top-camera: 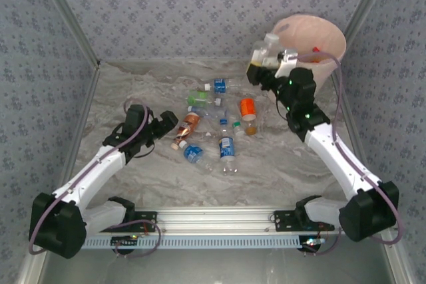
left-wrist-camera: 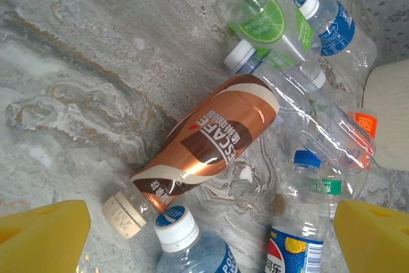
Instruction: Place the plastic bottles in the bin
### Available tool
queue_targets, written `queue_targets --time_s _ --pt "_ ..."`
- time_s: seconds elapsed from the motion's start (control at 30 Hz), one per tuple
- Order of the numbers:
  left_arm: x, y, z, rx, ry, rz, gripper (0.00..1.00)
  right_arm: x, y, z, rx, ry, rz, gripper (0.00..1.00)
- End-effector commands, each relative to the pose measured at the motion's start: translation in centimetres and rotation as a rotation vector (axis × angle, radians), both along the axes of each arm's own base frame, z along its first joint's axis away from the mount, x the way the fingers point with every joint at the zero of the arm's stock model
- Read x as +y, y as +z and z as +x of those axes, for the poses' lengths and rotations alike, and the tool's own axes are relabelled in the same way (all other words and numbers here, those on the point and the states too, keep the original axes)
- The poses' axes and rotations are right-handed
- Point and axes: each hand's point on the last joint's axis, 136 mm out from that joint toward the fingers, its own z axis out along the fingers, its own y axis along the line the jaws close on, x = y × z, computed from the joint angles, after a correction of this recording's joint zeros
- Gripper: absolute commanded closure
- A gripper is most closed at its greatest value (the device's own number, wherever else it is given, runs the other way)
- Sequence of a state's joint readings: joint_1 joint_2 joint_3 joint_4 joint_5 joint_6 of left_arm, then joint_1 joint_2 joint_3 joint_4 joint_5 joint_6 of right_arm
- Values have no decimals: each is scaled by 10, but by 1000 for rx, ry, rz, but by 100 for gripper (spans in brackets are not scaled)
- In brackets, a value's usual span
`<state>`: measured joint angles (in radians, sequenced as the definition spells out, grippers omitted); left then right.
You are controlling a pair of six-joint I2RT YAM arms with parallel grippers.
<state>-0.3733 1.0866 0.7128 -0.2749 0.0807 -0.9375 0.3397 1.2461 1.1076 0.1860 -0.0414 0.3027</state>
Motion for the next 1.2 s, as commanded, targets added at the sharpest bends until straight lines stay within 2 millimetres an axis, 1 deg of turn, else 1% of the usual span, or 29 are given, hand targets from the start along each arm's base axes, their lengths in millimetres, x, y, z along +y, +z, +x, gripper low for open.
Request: queue_targets --time_s 0.0,0.1,0.2,0.27,0.33,0.4,0.47,0.53,0.63,0.7,0.8,0.9,1.0,1.1,1.17 --pt "5 10 -3 12 24 6 2 -22 57 18 -140 -86 11 32" --pt "6 12 -2 12 27 17 2 -43 66 36 -133 -148 22 32" --pt "8 5 -2 29 41 21 2 -67 67 52 -105 -210 -4 32" --pt "7 -1 -2 49 44 19 2 -85 64 63 -75 -282 -62 32" --pt "9 -8 -4 60 52 25 2 -111 53 75 -14 -378 -108 32" --pt "12 -12 -4 63 65 31 2 -138 47 82 41 -467 -118 32" --pt "11 -13 -3 60 61 35 2 -159 40 86 71 -557 -188 32" --pt "12 -12 -4 62 49 49 2 -174 35 88 92 -615 -250 31" --pt "17 -14 -8 70 58 75 2 -196 31 92 134 -649 -268 31" --pt "19 -16 -10 70 63 79 2 -204 31 95 150 -644 -282 31" --pt "20 -19 -12 70 54 85 2 -210 26 102 195 -647 -358 31" --pt "21 -22 -14 83 42 102 2 -215 21 105 215 -669 -391 31" --pt "21 -23 -18 95 22 116 2 -220 12 112 235 -677 -435 30" --pt "25 -27 -22 105 31 135 2 -224 6 118 260 -671 -449 29" --pt "28 -30 -24 110 40 137 2 -232 0 119 281 -714 -477 28"
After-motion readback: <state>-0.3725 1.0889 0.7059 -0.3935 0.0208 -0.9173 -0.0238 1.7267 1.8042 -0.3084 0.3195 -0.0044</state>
